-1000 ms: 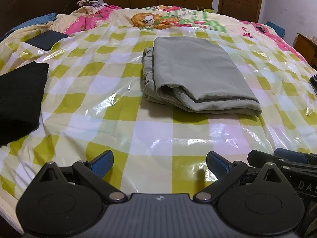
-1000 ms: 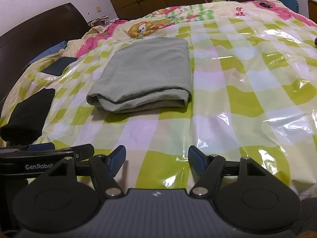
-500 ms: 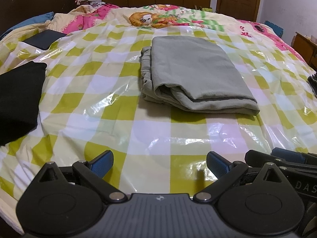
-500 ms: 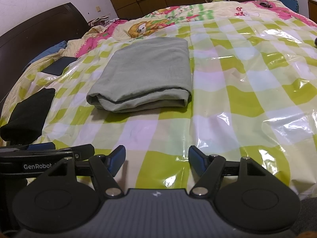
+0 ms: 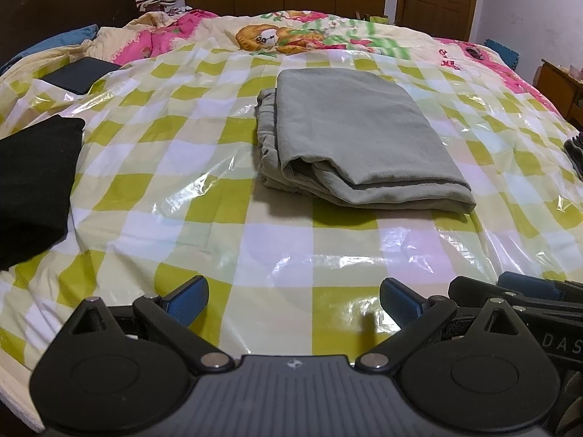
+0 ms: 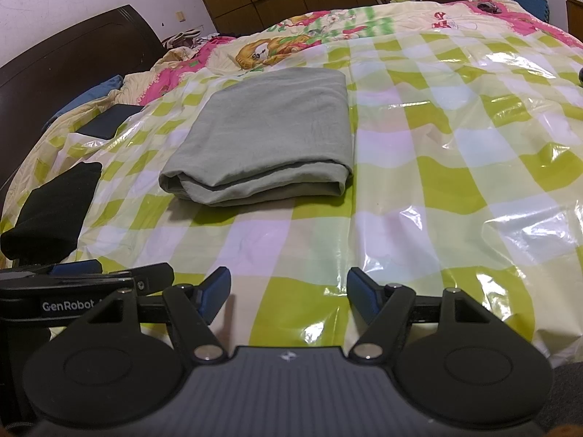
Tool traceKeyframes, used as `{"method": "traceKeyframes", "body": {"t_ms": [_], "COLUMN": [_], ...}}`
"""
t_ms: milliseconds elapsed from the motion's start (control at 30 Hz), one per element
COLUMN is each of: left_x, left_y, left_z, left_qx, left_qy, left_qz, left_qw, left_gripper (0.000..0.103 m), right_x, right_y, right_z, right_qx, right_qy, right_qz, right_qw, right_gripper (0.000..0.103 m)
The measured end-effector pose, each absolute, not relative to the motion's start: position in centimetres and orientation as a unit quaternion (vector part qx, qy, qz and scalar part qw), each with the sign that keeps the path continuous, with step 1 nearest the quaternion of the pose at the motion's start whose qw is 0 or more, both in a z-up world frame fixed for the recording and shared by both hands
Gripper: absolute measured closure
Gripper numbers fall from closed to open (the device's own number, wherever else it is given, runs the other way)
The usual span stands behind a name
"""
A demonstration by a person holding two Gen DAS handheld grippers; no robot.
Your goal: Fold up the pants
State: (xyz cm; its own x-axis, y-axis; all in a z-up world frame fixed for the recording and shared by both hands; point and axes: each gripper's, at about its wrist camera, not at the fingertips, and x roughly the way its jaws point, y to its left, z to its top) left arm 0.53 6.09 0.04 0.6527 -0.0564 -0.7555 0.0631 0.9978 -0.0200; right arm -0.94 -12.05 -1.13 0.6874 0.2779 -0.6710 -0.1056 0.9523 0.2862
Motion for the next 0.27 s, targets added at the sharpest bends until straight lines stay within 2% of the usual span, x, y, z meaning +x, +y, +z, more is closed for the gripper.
{"method": "traceKeyframes", "body": {"t_ms": [267], "left_x": [0.54], "left_y": [6.11], "left_z": [0.04], "left_qx": [0.002], "left_qy": [0.415], "left_qz": [-0.029], "left_qw": [0.910], "left_gripper": [0.000], "right_x": [-0.95], "right_y": [-12.10], "right_z": [-1.11], "right_qx": [0.113], "right_qy": [0.381], "right_qz": [0.106], "right_qw": [0.911], "right_gripper": [0.031]}}
